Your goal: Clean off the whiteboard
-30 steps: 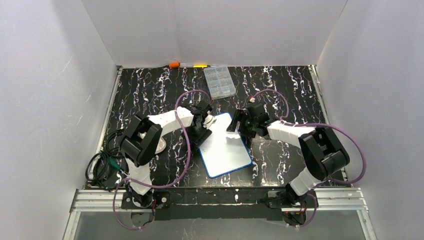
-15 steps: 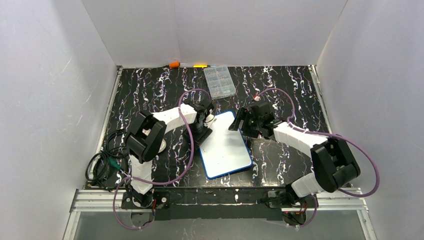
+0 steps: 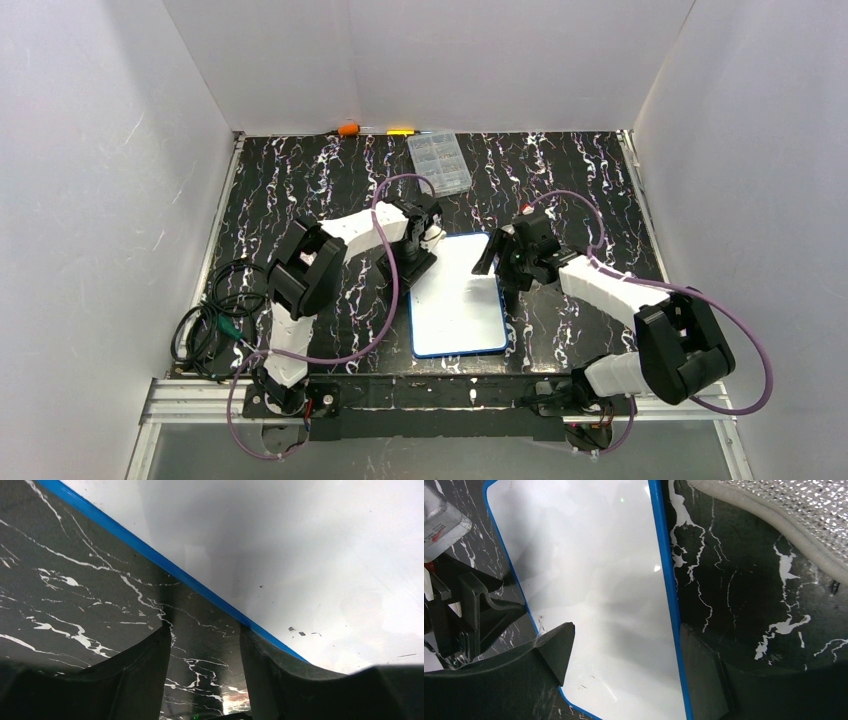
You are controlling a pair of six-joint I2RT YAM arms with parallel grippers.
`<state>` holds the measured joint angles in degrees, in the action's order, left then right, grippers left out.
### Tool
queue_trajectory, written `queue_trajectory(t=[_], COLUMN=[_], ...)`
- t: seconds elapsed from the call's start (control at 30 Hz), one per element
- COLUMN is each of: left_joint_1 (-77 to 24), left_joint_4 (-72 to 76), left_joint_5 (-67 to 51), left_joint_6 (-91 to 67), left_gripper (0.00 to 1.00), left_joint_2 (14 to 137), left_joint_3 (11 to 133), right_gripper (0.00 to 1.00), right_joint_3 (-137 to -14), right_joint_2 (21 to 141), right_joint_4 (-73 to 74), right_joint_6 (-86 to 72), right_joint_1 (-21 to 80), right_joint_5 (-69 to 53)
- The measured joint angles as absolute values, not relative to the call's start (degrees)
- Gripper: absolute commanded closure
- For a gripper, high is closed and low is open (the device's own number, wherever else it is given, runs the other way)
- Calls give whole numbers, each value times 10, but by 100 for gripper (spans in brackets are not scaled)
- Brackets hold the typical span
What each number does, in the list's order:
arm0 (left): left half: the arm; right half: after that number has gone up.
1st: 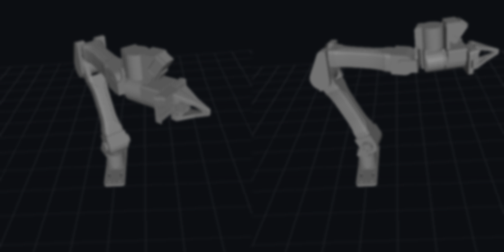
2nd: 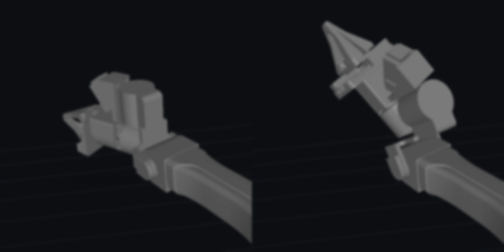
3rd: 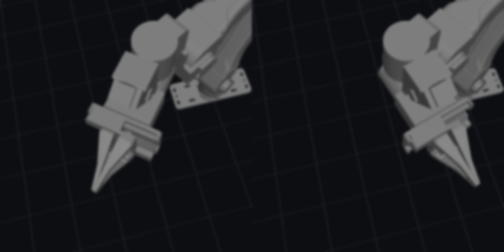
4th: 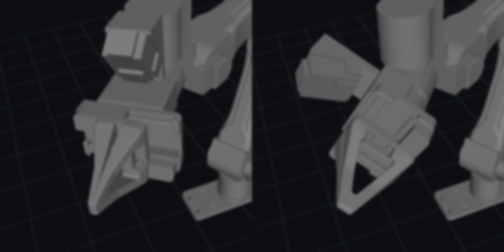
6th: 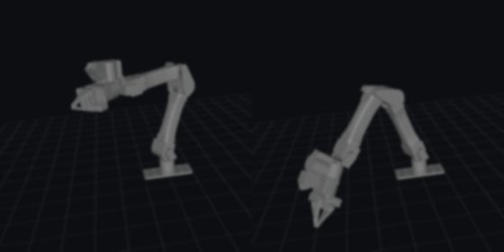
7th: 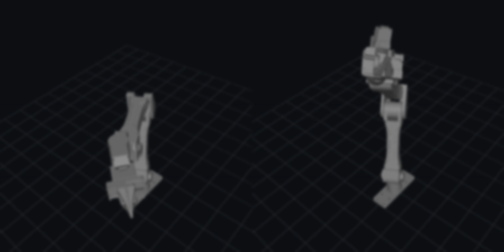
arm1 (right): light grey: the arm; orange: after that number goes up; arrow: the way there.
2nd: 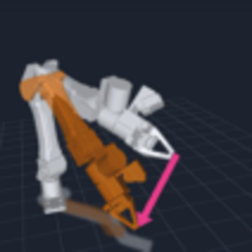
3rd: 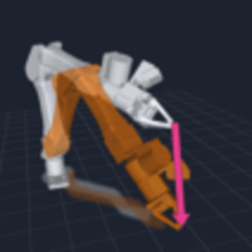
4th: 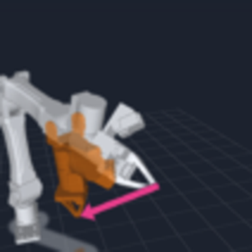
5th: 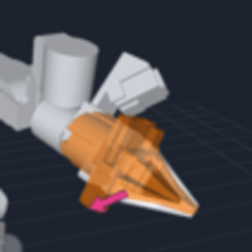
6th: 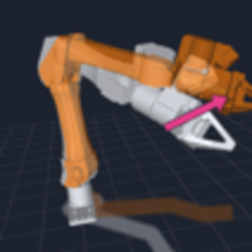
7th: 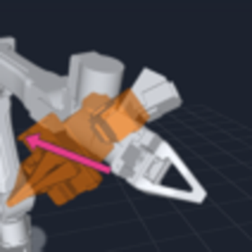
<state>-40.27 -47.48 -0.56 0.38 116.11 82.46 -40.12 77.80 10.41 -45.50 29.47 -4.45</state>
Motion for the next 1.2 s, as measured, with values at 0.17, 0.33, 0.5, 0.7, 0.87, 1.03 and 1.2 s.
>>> queue_trajectory(t=[0.17, 0.33, 0.5, 0.7, 0.87, 1.03, 1.2], left_joint_1=[-410, -412, -414, -416, -418, -418, -418], left_joint_4=[-477, -482, -487, -495, -498, -498, -502], left_joint_5=[-6, -5, -4, -3, 0, 0, 1], left_joint_6=[4, 4, 6, 9, 9, 9, 11], left_gripper=[50, 50, 50, 51, 51, 50, 50], left_joint_2=[1174, 1181, 1186, 1193, 1195, 1195, 1197], left_joint_3=[846, 856, 862, 873, 875, 875, 879], right_gripper=[17, 17, 17, 17, 18, 18, 18], right_joint_3=[-395, -395, -395, -396, -397, -409, -421], right_joint_2=[764, 761, 761, 761, 761, 765, 767], right_joint_4=[110, 111, 110, 111, 115, 125, 126], right_joint_6=[-455, -455, -455, -456, -458, -464, -464], right_joint_1=[283, 279, 277, 274, 274, 273, 270], right_joint_5=[-41, -40, -40, -41, -41, -41, -40])
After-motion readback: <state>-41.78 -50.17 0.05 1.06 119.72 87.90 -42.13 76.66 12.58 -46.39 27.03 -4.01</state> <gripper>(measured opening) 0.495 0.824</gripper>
